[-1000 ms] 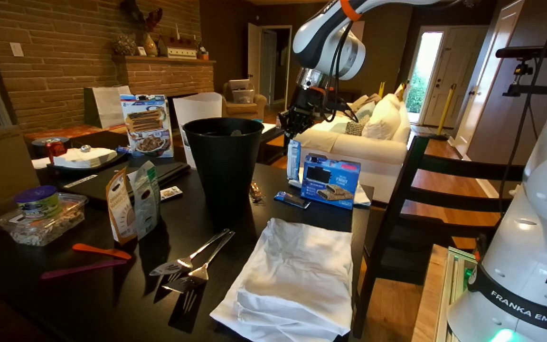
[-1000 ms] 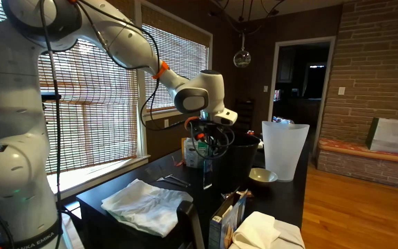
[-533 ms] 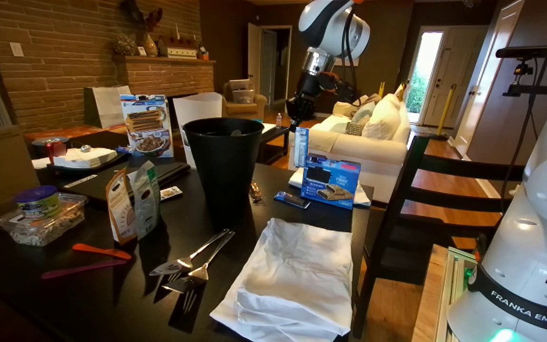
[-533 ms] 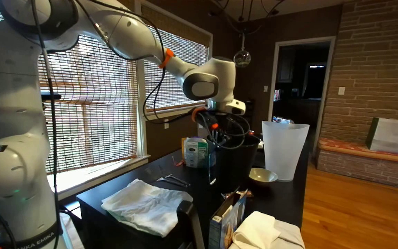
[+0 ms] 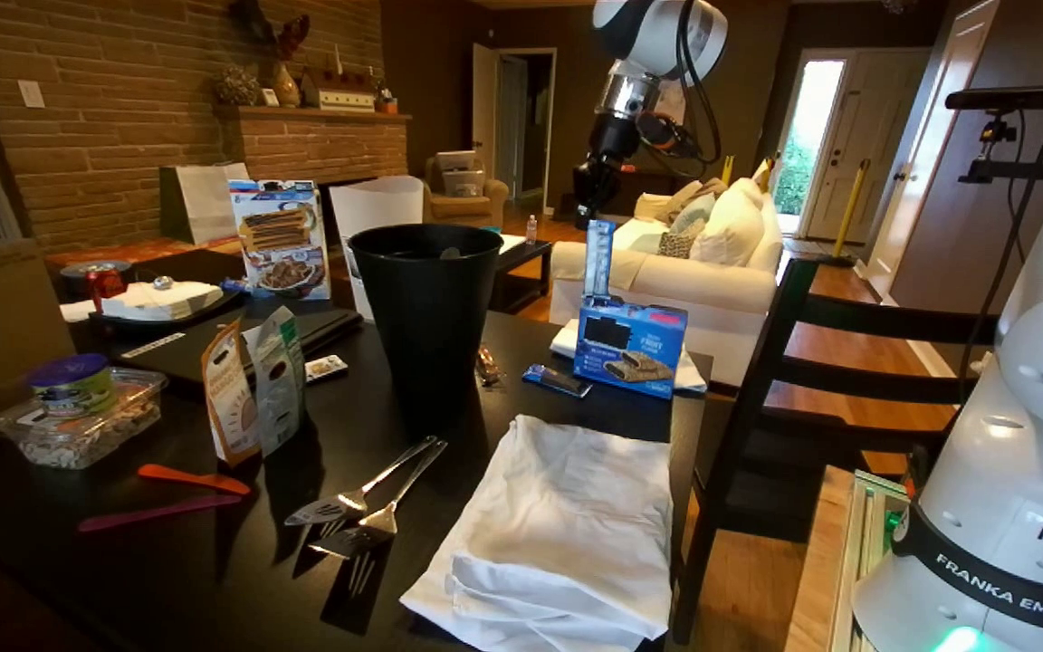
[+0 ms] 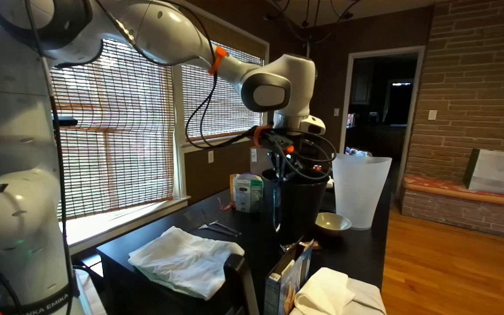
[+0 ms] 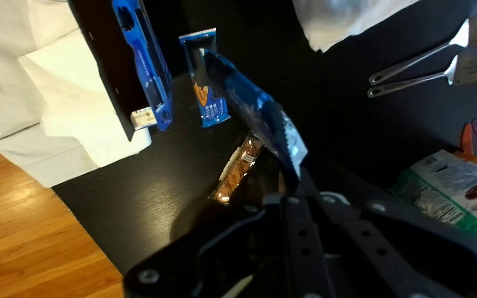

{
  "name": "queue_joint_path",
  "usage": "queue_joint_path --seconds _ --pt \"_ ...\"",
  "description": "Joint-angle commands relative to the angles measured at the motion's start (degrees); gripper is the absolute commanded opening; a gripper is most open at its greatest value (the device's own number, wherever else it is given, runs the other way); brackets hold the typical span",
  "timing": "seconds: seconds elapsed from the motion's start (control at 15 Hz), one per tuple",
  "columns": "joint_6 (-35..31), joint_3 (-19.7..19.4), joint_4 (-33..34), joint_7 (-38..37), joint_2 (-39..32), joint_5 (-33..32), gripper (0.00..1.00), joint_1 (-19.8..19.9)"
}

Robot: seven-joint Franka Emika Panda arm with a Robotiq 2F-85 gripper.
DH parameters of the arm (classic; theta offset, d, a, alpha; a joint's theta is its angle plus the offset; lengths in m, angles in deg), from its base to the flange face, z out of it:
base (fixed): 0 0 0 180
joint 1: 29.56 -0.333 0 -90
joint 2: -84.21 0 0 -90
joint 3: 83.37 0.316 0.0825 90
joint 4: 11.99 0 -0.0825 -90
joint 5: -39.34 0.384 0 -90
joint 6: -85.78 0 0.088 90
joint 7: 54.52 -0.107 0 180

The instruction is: Put the left packet in the blue box

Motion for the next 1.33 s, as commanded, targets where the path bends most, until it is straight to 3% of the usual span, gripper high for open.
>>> queue_joint_path --seconds 0.0,1.27 --pt "1.5 -1.0 2.8 1.2 -1.6 -0.6 0.00 1.1" --pt "0.9 -2.8 5.6 -0.5 -6.0 0.2 0.00 4.9"
